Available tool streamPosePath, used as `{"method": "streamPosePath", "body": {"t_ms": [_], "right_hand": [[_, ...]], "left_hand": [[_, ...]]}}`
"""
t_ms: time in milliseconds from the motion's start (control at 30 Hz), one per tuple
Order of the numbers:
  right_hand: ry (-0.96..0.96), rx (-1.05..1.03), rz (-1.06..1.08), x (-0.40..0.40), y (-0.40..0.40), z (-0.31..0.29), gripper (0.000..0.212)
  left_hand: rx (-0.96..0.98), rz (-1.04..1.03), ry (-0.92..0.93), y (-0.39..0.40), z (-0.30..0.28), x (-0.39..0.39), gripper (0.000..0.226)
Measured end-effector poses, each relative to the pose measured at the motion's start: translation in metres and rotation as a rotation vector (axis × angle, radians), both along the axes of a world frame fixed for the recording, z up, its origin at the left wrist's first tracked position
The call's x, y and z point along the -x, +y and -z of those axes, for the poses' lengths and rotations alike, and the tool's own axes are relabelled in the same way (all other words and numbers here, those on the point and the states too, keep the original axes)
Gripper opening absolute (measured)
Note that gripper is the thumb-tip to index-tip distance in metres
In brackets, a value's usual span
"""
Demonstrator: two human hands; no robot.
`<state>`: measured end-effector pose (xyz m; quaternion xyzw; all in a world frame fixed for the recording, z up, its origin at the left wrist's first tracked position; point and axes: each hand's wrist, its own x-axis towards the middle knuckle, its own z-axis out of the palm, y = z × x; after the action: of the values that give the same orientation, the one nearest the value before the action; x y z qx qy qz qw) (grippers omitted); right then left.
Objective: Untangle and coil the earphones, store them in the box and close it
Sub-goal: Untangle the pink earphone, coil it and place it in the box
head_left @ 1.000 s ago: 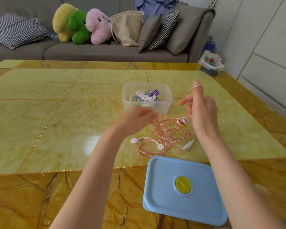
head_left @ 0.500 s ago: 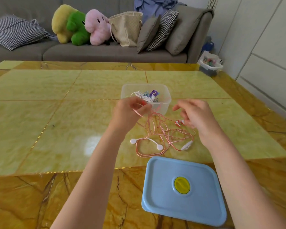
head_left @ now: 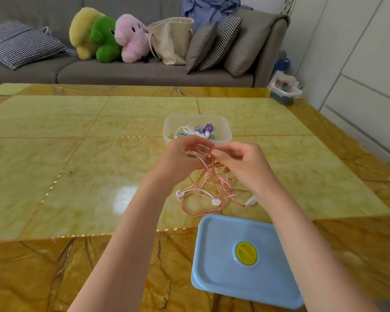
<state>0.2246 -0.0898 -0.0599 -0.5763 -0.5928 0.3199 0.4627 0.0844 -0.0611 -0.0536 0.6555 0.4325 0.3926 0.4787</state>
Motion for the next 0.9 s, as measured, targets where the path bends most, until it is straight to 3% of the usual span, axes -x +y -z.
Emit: {"method": "streamPosePath", "body": {"t_ms": [200, 467, 667, 900], "right_hand": [[0.180, 0.101, 0.014, -0.006, -0.002, -0.003, 0.012], [-0.283, -0.106, 0.181, -0.012, 0.000, -0.002, 0.014], [-0.275, -0.161, 0.111, -0.009, -0.001, 0.002, 0.010], [-0.371, -0.242, 0.075, -0.006, -0.002, 0.004, 0.007]], "left_hand": [[-0.050, 0.009, 0.018, 0.001, -0.001, 0.000, 0.028], [-0.077, -0.012, 0.051, 0.004, 0.003, 0.000, 0.010], [-0.088, 0.035, 0.093, -0.002, 0.002, -0.003, 0.004], [-0.034, -0.010, 0.065, -0.004, -0.001, -0.007, 0.014]]}}
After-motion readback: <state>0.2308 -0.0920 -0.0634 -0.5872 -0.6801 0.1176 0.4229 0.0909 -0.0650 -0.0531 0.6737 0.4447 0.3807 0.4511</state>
